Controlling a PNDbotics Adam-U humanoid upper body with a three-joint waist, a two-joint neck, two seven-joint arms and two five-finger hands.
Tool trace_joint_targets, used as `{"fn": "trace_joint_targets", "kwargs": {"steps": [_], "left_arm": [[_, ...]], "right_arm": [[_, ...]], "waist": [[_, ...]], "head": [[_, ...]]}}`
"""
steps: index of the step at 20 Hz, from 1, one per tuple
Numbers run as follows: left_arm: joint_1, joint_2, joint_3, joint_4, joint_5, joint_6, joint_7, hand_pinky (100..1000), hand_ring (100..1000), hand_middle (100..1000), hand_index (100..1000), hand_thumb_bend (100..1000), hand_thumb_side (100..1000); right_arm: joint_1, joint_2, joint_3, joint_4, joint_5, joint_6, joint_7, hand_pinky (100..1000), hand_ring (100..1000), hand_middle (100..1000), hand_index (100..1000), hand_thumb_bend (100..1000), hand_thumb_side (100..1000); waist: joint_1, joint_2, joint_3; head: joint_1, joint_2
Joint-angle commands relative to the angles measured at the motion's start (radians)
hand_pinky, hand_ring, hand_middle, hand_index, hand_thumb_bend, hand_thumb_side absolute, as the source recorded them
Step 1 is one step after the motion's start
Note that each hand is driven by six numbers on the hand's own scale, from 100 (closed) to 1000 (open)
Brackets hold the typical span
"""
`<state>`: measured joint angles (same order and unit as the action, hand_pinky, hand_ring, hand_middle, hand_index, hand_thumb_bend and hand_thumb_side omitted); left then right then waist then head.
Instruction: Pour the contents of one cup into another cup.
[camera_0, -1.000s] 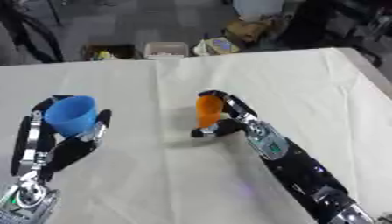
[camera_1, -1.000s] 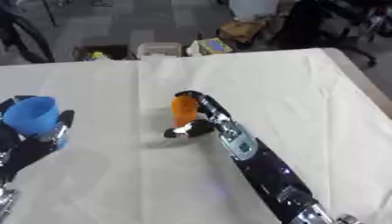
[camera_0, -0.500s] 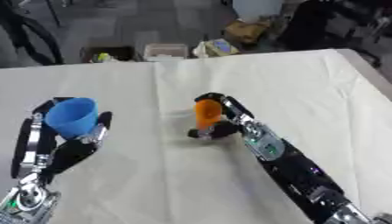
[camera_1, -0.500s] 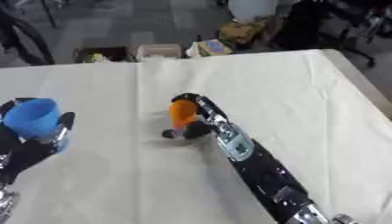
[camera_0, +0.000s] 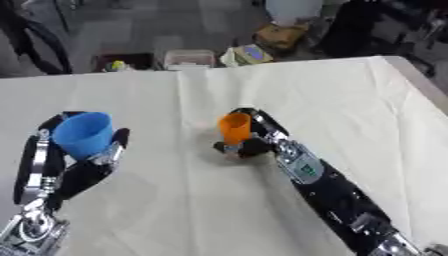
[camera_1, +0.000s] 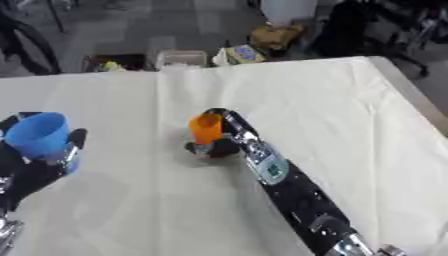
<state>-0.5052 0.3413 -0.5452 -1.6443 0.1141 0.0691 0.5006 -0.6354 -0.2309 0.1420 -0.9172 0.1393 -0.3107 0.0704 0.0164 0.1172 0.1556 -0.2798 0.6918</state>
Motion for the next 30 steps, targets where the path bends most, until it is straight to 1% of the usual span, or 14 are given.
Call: {"fn": "trace_joint_targets", "kwargs": {"steps": [1,6,7,8,9,17,20,21,22,30], "left_arm": [[-0.018,0.015,0.005,-0.025,0.004,0.004,-0.002,244,206,163,444,141,100],[-0.031,0.033,0.002,-0.047,0.003,0.025,-0.019,244,210,168,448,144,100],[-0.034,0.037,0.003,-0.055,0.003,0.033,-0.025,244,210,168,448,145,100],[-0.037,0.043,0.003,-0.064,0.003,0.04,-0.03,242,210,168,448,145,100],[-0.041,0.049,0.003,-0.072,0.002,0.049,-0.035,240,209,167,448,147,100],[-0.078,0.096,0.002,-0.127,0.001,0.152,-0.076,230,205,163,445,154,100],[-0.094,0.118,0.003,-0.159,0.002,0.19,-0.1,226,204,161,444,159,100],[-0.099,0.124,0.005,-0.168,0.001,0.202,-0.106,226,204,161,444,160,100],[-0.103,0.13,0.005,-0.177,0.001,0.213,-0.114,226,204,162,444,163,100],[-0.139,0.175,-0.002,-0.225,-0.027,0.287,-0.188,221,202,160,444,177,100]], "right_arm": [[-0.01,-0.009,-0.005,-0.015,-0.012,0.005,-0.015,360,248,339,592,471,100],[-0.006,-0.007,0.013,-0.048,-0.008,0.0,-0.009,360,249,339,592,468,100],[-0.005,-0.007,0.018,-0.061,-0.007,-0.001,-0.004,361,249,339,594,487,100],[-0.005,-0.007,0.023,-0.074,-0.007,-0.003,0.003,361,248,340,594,466,100],[-0.005,-0.007,0.029,-0.087,-0.005,-0.003,0.009,361,248,340,595,465,100],[0.002,-0.007,0.076,-0.176,0.04,-0.015,0.057,359,247,337,594,470,100],[0.007,-0.008,0.098,-0.211,0.043,-0.02,0.074,356,244,335,593,472,100],[0.008,-0.01,0.105,-0.225,0.041,-0.02,0.081,357,245,334,594,564,100],[0.009,-0.011,0.114,-0.238,0.038,-0.02,0.09,358,245,337,595,469,100],[0.015,-0.023,0.178,-0.371,-0.013,-0.007,0.169,359,243,337,595,463,100]], "waist": [[0.002,-0.011,0.0],[0.003,-0.014,-0.001],[0.003,-0.015,-0.001],[0.003,-0.015,-0.001],[0.003,-0.016,-0.001],[0.006,-0.024,0.0],[0.007,-0.027,0.0],[0.007,-0.028,-0.001],[0.007,-0.029,-0.001],[0.009,-0.035,-0.003]], "head": [[0.0,-0.014],[0.002,-0.015],[0.002,-0.015],[0.002,-0.016],[0.001,-0.016],[-0.007,-0.019],[-0.008,-0.02],[-0.009,-0.02],[-0.009,-0.021],[-0.013,-0.021]]}}
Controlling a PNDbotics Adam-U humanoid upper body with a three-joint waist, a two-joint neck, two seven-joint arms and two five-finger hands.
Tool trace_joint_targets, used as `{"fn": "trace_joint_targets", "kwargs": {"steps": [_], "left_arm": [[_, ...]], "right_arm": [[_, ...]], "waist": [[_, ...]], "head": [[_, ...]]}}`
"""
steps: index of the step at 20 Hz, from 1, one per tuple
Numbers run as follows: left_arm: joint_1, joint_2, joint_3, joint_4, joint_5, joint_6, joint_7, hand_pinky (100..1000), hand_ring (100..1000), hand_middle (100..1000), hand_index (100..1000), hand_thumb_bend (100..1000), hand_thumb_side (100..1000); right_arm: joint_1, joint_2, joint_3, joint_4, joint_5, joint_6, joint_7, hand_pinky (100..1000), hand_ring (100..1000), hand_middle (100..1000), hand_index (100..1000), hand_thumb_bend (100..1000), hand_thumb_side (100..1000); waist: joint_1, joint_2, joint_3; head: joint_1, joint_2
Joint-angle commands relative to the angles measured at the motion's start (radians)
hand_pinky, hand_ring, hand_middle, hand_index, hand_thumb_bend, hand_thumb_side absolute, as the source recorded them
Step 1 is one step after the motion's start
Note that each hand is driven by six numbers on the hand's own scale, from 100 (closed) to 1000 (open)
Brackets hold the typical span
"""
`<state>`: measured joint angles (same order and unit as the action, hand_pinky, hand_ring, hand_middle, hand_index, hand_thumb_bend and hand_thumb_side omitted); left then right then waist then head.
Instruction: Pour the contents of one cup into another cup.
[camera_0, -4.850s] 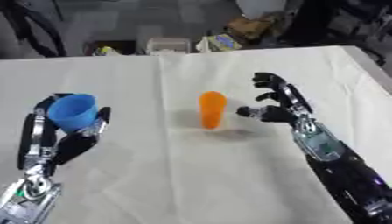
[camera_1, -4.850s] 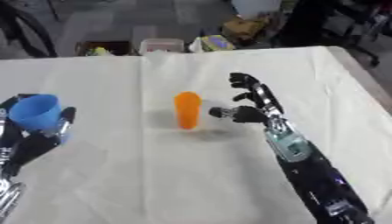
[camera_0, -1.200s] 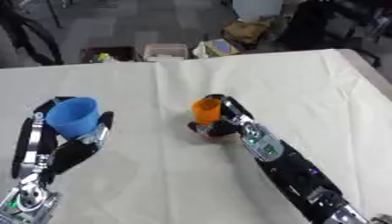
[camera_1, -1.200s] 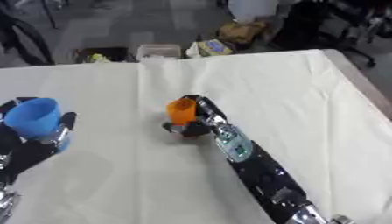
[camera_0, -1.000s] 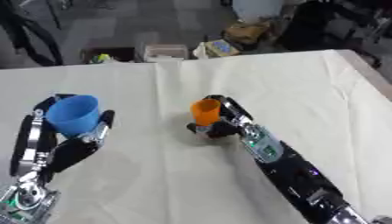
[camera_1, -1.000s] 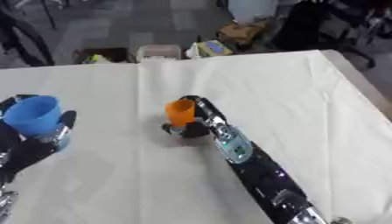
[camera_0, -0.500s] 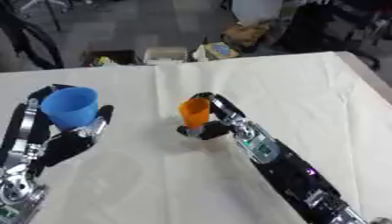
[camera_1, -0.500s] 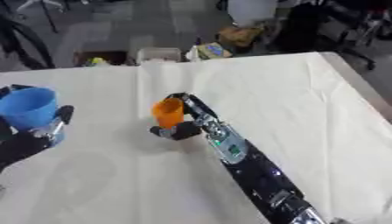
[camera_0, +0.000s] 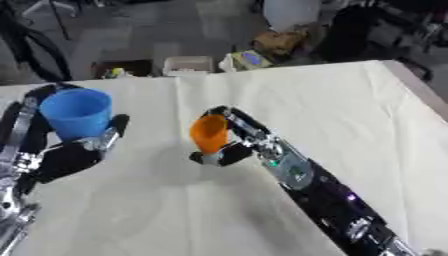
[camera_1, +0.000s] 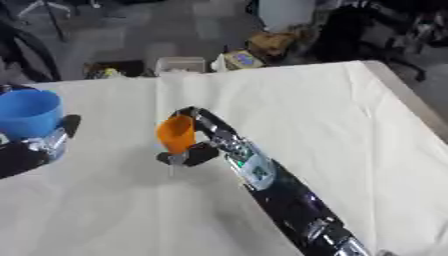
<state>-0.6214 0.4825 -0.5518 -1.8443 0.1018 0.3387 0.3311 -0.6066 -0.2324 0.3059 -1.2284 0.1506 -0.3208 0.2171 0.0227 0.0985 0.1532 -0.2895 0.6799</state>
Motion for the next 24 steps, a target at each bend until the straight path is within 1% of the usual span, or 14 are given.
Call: {"fn": "trace_joint_targets", "kwargs": {"steps": [1,7,11,16,24], "left_arm": [[-0.026,0.038,0.003,-0.028,-0.019,0.024,-0.027,221,202,160,444,178,100],[-0.034,0.054,-0.005,-0.041,-0.041,0.048,-0.066,218,201,159,443,184,100],[-0.035,0.058,-0.008,-0.045,-0.058,0.057,-0.081,212,199,157,442,190,100],[-0.049,0.058,-0.014,-0.043,-0.104,0.078,-0.112,194,188,146,434,201,100],[-0.086,0.059,-0.018,-0.044,-0.213,0.125,-0.201,179,178,135,426,223,100]], "right_arm": [[-0.014,-0.024,0.022,-0.077,-0.035,0.007,0.032,360,244,337,596,463,100],[-0.016,-0.041,0.066,-0.16,-0.096,0.032,0.09,360,243,337,596,462,100],[-0.014,-0.04,0.09,-0.194,-0.125,0.045,0.122,360,244,338,597,463,100],[-0.014,-0.035,0.102,-0.208,-0.138,0.054,0.142,359,244,338,597,462,100],[-0.013,-0.03,0.113,-0.208,-0.141,0.054,0.157,359,244,338,597,462,100]], "waist": [[0.003,-0.017,-0.002],[0.004,-0.019,-0.003],[0.004,-0.019,-0.004],[0.004,-0.019,-0.004],[0.006,-0.019,-0.005]], "head": [[-0.003,-0.009],[-0.007,-0.009],[-0.007,-0.01],[-0.007,-0.011],[-0.006,-0.012]]}}
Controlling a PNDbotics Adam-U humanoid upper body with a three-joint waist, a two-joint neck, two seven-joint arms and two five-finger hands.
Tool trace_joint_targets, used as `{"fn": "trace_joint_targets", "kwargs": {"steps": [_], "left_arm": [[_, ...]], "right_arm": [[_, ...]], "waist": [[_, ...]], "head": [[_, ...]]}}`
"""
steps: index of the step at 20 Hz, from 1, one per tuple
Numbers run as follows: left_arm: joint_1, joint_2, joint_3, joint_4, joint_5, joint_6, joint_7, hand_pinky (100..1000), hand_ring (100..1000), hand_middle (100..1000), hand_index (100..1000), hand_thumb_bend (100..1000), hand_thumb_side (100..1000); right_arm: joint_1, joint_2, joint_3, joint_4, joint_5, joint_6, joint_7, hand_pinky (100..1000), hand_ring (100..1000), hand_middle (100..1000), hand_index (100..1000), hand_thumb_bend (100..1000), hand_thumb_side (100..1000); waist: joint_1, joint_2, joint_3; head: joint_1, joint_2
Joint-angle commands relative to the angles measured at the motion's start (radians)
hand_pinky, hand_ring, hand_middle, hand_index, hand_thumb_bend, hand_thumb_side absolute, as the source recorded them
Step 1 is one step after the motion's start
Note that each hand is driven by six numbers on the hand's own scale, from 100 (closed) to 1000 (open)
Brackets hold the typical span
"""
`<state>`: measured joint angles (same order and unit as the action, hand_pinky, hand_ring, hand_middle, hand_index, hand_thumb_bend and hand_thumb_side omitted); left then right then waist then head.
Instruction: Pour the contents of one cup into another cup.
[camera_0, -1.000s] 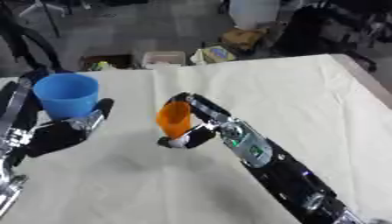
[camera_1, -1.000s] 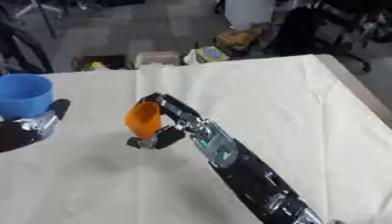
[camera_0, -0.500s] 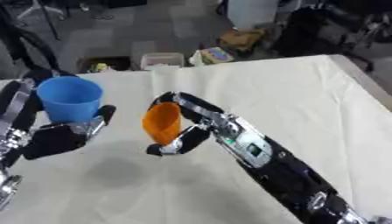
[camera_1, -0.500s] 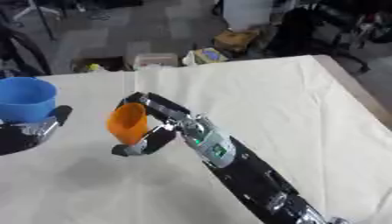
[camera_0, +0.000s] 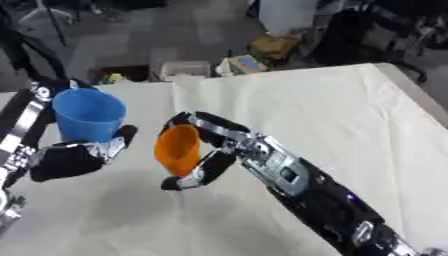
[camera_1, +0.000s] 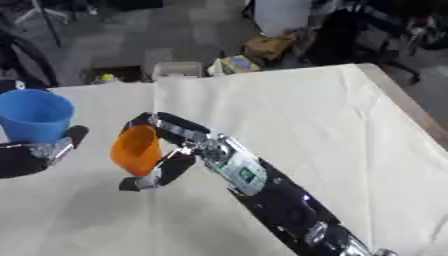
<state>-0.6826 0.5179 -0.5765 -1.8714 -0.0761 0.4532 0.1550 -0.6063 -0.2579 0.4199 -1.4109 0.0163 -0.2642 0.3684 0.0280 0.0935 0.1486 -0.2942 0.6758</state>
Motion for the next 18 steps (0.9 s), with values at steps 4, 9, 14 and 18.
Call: {"fn": "trace_joint_targets", "kwargs": {"steps": [4,9,14,18], "left_arm": [[-0.044,0.02,0.007,-0.011,-0.101,0.029,-0.07,170,171,128,423,233,100],[-0.067,0.016,0.002,0.004,-0.196,0.044,-0.136,158,161,118,417,245,100],[-0.094,0.013,-0.001,0.019,-0.314,0.036,-0.244,164,162,118,416,286,100],[-0.115,0.007,0.008,0.018,-0.397,0.022,-0.339,166,161,115,414,303,100]], "right_arm": [[-0.013,-0.001,0.006,-0.027,-0.011,-0.002,0.016,358,244,338,597,462,100],[-0.015,0.001,0.017,-0.034,-0.017,-0.002,0.031,358,245,387,597,459,100],[-0.014,0.003,0.016,-0.036,-0.023,0.001,0.034,358,245,402,597,461,100],[-0.014,0.005,0.018,-0.037,-0.024,0.002,0.037,357,245,402,597,460,100]], "waist": [[0.002,-0.014,-0.002],[0.002,-0.014,-0.004],[0.003,-0.014,-0.007],[0.003,-0.014,-0.009]], "head": [[0.0,-0.007],[0.0,-0.009],[0.0,-0.009],[0.0,-0.009]]}}
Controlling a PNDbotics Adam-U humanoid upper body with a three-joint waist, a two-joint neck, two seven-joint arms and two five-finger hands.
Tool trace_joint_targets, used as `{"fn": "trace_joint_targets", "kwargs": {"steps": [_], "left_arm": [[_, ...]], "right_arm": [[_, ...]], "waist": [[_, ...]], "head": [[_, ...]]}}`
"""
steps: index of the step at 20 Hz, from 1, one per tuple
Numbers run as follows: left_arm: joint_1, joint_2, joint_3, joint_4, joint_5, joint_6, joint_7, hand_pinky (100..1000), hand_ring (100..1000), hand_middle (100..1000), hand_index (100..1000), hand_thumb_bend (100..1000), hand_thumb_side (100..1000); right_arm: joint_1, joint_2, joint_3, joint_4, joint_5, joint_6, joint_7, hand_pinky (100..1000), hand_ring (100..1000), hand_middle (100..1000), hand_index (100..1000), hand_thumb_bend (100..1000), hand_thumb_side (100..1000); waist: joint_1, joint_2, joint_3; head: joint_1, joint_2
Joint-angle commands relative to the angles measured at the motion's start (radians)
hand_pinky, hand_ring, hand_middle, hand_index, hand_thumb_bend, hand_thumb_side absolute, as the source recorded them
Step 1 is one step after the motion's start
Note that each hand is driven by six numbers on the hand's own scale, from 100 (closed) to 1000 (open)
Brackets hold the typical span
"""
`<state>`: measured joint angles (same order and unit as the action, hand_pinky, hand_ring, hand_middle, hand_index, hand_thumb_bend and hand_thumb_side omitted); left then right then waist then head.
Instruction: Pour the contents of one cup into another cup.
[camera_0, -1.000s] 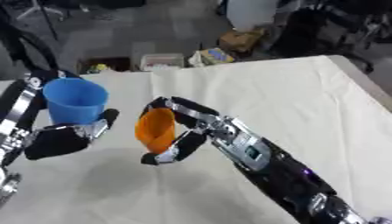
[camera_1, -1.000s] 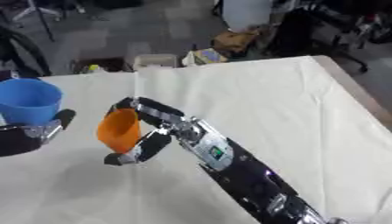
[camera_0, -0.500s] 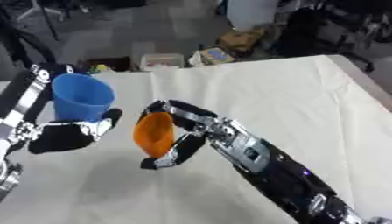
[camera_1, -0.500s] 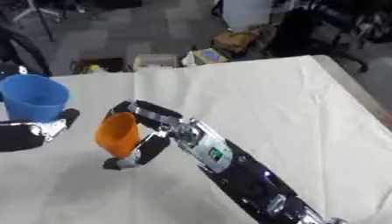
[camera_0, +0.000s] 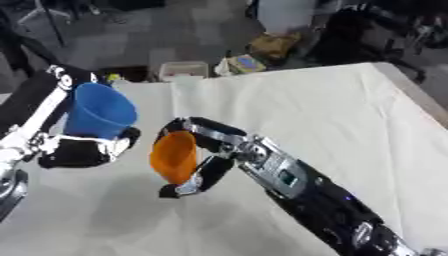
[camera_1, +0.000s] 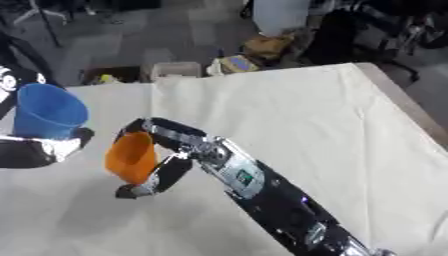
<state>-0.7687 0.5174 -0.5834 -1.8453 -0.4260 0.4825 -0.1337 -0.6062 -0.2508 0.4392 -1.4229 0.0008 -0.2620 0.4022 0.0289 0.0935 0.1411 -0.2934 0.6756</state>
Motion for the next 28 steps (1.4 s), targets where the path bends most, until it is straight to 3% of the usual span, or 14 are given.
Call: {"fn": "trace_joint_targets", "kwargs": {"steps": [1,9,19,28], "left_arm": [[-0.035,0.006,0.017,-0.012,-0.065,-0.011,-0.071,165,159,112,412,309,100],[-0.085,-0.005,0.035,-0.049,-0.19,-0.029,-0.196,158,147,100,390,341,100],[-0.116,-0.007,0.044,-0.117,-0.349,-0.103,-0.373,164,140,100,386,385,100],[-0.116,-0.011,0.036,-0.114,-0.417,-0.142,-0.439,152,126,100,376,415,100]], "right_arm": [[-0.014,-0.001,0.0,-0.025,-0.009,-0.001,0.004,357,245,403,597,460,100],[-0.015,0.004,0.007,-0.023,-0.011,-0.001,0.016,356,244,404,597,457,100],[-0.015,0.007,0.008,-0.019,-0.013,-0.001,0.017,356,245,405,597,454,100],[-0.015,0.009,0.009,-0.02,-0.015,0.0,0.017,356,245,407,596,452,100]], "waist": [[0.002,-0.014,-0.002],[0.003,-0.015,-0.004],[0.004,-0.016,-0.008],[0.004,-0.016,-0.009]], "head": [[0.0,-0.009],[0.003,-0.011],[0.003,-0.012],[0.001,-0.014]]}}
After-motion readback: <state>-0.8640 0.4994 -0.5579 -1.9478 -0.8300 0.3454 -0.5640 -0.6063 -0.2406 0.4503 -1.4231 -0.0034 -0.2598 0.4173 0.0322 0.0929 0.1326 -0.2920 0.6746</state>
